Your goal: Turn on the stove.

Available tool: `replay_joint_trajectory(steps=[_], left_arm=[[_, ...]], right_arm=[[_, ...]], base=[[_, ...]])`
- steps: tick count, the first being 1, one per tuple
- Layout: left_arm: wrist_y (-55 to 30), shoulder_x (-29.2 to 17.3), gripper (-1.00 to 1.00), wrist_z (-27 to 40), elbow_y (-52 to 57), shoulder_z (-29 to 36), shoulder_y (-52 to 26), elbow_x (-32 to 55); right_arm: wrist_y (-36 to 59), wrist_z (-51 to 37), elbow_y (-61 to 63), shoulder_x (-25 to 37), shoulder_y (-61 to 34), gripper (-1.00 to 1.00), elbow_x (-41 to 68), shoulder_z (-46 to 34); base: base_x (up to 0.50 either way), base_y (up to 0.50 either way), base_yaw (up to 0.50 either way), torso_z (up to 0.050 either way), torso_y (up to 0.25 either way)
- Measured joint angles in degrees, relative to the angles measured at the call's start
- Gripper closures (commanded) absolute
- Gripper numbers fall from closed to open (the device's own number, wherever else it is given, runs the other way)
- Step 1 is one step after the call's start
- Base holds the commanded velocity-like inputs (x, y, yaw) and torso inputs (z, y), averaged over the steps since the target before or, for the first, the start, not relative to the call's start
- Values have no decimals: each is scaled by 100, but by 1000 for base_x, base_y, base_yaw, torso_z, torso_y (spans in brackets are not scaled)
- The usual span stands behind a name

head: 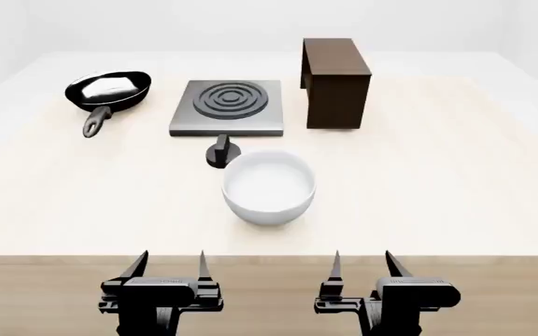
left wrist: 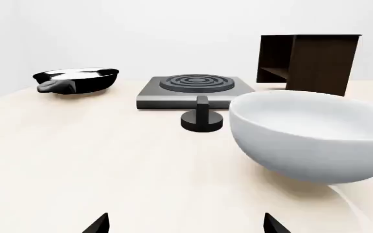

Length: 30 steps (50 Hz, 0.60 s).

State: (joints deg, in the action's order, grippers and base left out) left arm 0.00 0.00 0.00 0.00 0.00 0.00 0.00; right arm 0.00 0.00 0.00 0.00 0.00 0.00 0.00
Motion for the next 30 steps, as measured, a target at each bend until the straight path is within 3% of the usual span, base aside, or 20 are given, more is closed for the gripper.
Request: replay_joint_trajectory(steps=[16, 30], left_arm=[[5, -191, -100, 225, -17, 229, -12, 193], [16, -332, -100, 394, -4, 400, -12, 335]], right_arm=[[12, -204, -4, 170, -12, -100, 187, -191], [18, -395, -2, 315, -19, -100, 316, -344]], base=[[0, 0, 0, 0, 0], [0, 481, 0, 0, 0]])
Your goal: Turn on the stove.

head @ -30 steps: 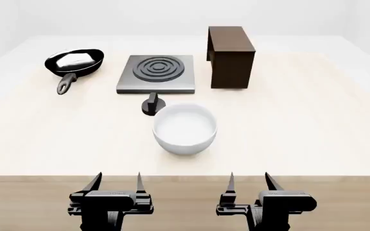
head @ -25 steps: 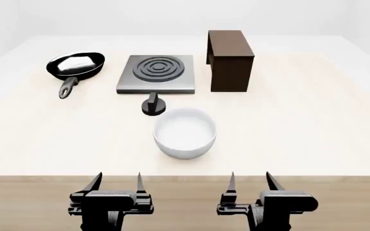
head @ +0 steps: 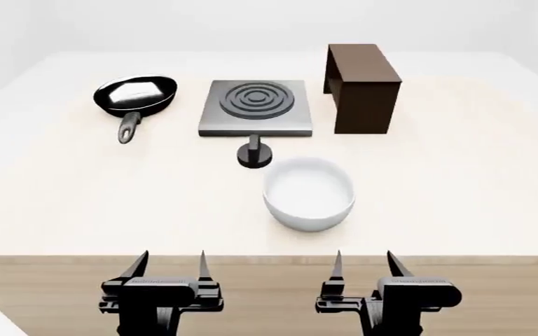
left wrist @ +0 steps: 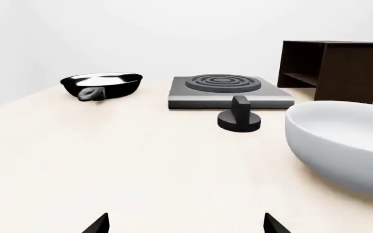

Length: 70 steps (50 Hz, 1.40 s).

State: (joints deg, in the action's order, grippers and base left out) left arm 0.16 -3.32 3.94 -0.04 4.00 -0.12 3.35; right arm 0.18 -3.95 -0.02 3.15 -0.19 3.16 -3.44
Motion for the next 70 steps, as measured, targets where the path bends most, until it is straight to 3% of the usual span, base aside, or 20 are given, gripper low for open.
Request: replay_joint_trajectory(steps=[57, 70], left_arm=[[46, -357, -100, 407, -26, 421, -36, 370], [62, -417, -100, 472, -38, 489, -41, 419]], right_arm=[[-89, -436, -10, 362, -19, -100, 328, -449], [-68, -462, -26, 406, -36, -100, 458, -510]], base=[[0, 500, 0, 0, 0], [70, 16, 0, 0, 0]])
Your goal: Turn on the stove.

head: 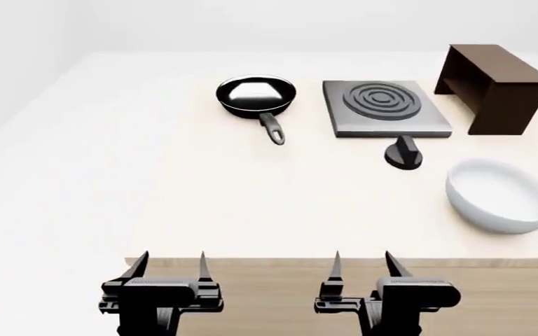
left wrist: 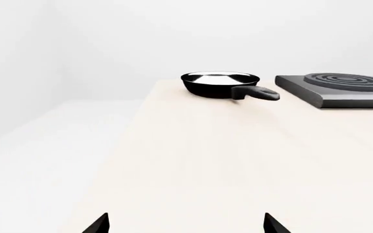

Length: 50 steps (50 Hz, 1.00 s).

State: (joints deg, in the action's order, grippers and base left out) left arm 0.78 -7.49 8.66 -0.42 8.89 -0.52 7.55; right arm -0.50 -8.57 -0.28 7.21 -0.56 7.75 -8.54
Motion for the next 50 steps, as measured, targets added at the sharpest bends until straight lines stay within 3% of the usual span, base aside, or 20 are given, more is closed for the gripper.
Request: replay_joint_trajectory(steps=[30, 44, 50], left_arm=[[26, -102, -100, 122, -1, 141, -17, 108], [32, -146, -100, 172, 4, 199, -21, 151], [36, -167, -100, 193, 3, 218, -34, 169]], right_arm=[[46, -101, -10, 116, -43, -100, 189, -108], [14, -183, -29, 158, -54, -100, 194, -164], [2, -205, -33, 172, -67, -100, 215, -184]], base=[[420, -68, 0, 0, 0], [424, 131, 0, 0, 0], [0, 0, 0, 0, 0]])
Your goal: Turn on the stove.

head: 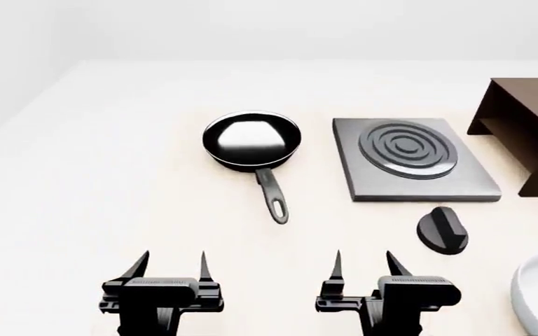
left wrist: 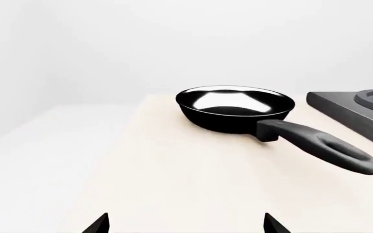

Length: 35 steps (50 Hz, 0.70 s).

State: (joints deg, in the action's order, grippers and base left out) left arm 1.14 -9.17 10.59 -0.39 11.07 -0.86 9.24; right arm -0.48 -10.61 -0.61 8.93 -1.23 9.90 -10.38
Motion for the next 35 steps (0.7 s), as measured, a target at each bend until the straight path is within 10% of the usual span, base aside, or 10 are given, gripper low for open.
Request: replay_joint_trajectory(steps=[35], left_arm=[[-3, -83, -100, 118, -46, 109, -58, 103]], right_arm=[[305, 80, -1598, 83, -1466, -100, 489, 300]], base=[[0, 0, 0, 0, 0]])
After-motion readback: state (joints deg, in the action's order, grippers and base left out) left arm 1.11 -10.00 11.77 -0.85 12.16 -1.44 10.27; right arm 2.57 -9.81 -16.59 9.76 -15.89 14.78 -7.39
